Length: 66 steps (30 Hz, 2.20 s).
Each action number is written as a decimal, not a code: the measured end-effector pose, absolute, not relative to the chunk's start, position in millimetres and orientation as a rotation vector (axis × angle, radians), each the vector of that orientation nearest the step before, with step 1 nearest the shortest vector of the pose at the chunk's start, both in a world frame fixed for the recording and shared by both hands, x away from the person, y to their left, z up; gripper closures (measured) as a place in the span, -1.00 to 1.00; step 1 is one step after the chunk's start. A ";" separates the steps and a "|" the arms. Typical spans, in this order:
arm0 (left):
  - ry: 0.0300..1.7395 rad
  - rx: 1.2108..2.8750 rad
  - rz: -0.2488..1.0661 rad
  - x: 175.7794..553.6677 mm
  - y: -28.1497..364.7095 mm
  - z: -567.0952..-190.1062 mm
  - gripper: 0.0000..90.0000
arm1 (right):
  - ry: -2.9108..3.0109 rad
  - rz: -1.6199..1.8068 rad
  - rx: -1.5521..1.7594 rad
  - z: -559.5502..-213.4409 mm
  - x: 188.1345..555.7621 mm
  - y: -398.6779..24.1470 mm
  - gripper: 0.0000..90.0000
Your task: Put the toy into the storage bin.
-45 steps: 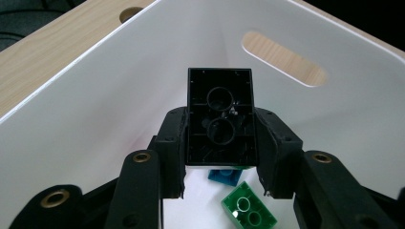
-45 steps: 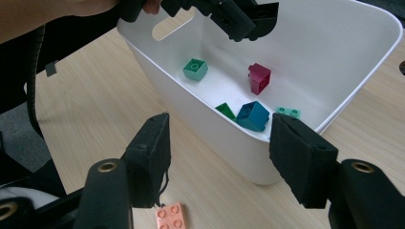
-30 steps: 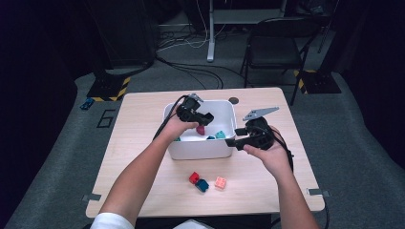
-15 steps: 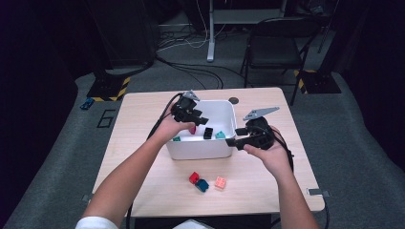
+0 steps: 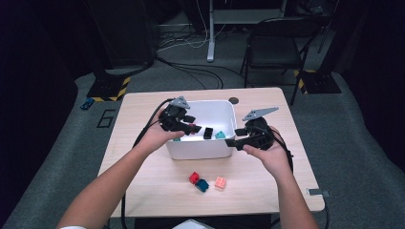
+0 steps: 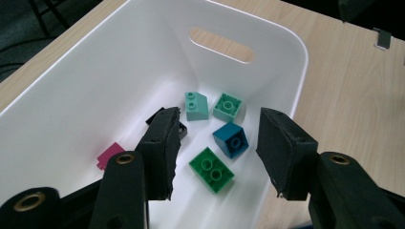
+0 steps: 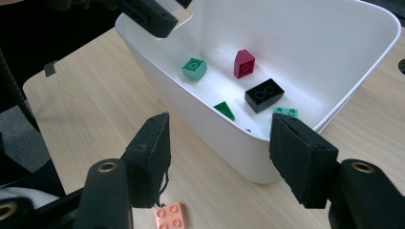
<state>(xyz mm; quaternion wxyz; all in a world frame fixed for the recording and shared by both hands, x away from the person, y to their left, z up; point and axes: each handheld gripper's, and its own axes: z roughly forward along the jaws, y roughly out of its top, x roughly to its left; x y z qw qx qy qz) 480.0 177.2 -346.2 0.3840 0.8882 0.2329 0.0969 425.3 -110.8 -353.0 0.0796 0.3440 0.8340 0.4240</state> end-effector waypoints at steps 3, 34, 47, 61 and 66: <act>0.578 2.251 0.243 470.4 180.4 -345.5 0.10 | 2.495 1.270 1.029 -353.0 425.2 -110.7 -0.14; 0.549 2.267 0.189 409.5 195.9 -404.6 0.07 | 2.493 1.262 1.027 -352.9 424.5 -108.9 -0.14; 0.597 2.273 0.174 398.2 195.0 -439.5 0.08 | 2.492 1.265 1.025 -352.0 423.7 -108.8 -0.14; 0.647 2.283 0.137 396.3 187.0 -476.6 0.07 | 2.491 1.264 1.037 -351.4 423.2 -109.7 -0.14; 0.647 2.297 0.125 396.7 185.3 -486.2 0.07 | 2.490 1.266 1.025 -352.1 423.6 -109.2 -0.14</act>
